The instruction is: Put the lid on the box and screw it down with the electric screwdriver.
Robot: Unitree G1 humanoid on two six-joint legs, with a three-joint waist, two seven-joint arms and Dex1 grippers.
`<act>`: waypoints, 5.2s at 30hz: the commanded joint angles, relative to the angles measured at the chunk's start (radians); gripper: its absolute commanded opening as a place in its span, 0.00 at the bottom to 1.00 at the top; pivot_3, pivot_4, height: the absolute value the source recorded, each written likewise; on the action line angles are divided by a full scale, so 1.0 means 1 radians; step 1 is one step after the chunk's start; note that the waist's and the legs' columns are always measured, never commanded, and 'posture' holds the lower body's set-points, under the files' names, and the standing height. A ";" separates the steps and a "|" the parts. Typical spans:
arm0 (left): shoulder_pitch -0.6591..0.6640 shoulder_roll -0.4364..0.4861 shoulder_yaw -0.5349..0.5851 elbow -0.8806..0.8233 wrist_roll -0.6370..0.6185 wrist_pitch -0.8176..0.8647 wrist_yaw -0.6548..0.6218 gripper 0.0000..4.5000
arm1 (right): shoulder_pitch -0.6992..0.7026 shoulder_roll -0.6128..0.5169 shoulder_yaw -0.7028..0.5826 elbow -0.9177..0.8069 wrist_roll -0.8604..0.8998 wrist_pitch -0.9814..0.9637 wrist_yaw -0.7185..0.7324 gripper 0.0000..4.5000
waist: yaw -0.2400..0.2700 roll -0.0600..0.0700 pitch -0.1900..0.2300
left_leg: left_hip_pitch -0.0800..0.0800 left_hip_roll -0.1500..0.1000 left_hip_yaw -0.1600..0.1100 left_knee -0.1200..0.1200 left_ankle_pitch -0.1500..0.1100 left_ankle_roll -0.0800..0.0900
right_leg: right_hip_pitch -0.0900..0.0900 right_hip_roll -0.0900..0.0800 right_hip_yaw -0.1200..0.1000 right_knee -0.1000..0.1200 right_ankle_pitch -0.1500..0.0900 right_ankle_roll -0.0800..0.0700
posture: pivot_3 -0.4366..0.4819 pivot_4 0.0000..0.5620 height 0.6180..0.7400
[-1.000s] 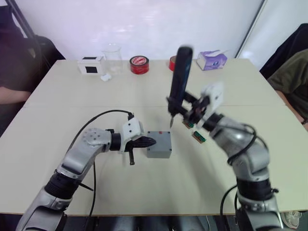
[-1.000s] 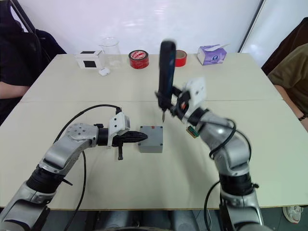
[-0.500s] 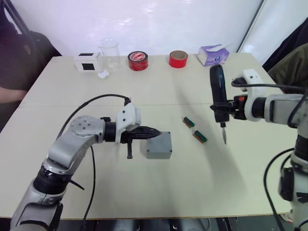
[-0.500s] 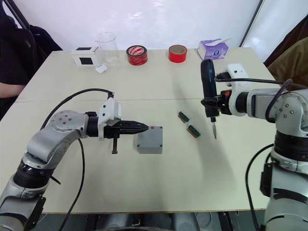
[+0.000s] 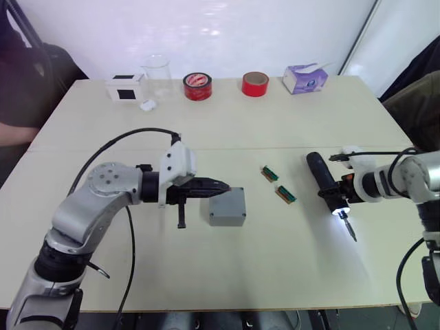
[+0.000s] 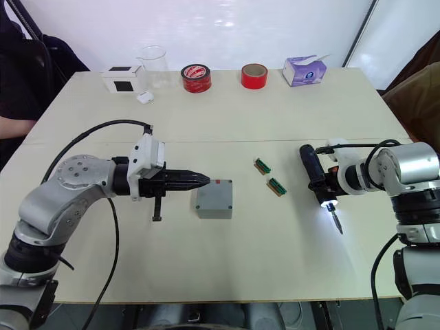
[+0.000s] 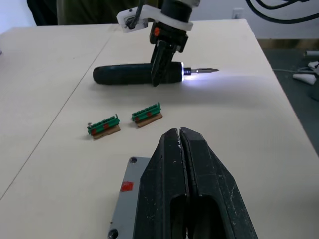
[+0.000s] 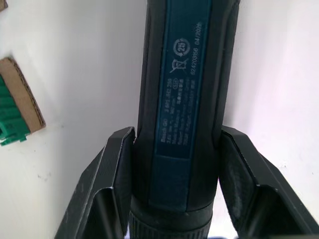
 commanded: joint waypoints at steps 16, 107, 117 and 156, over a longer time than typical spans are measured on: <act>0.149 0.122 0.049 0.083 0.057 -0.019 0.018 0.00 | 0.101 -0.021 -0.088 -0.574 0.046 -0.260 0.251 0.57 | 0.004 -0.002 0.005 | 0.002 0.002 -0.001 0.000 0.000 0.000 | 0.001 0.001 0.000 0.001 0.000 0.000 | 0.48 0.27 1.00; 0.036 -0.004 -0.130 0.250 0.334 -0.188 -0.146 0.00 | 0.229 0.252 0.130 -0.688 -0.160 -0.389 0.254 0.01 | 0.001 -0.007 0.004 | 0.005 -0.001 0.002 0.002 0.001 0.000 | 0.002 0.000 0.001 0.007 0.001 0.002 | 0.48 0.27 1.00; 0.051 0.078 -0.028 0.206 0.277 -0.165 -0.140 0.00 | 0.174 0.245 0.012 -0.615 -0.200 -0.444 0.178 0.01 | 0.001 -0.007 0.004 | 0.006 -0.001 0.002 0.002 0.001 0.000 | 0.002 -0.001 0.001 0.007 0.001 0.002 | 0.48 0.27 1.00; -0.073 0.028 0.020 0.138 0.114 -0.020 -0.036 0.00 | 0.069 0.465 -0.071 0.004 -0.294 -0.747 0.106 0.57 | -0.002 -0.007 0.003 | 0.007 -0.001 0.004 0.003 0.002 -0.002 | 0.002 0.000 0.003 0.011 0.001 0.002 | 0.48 0.27 1.00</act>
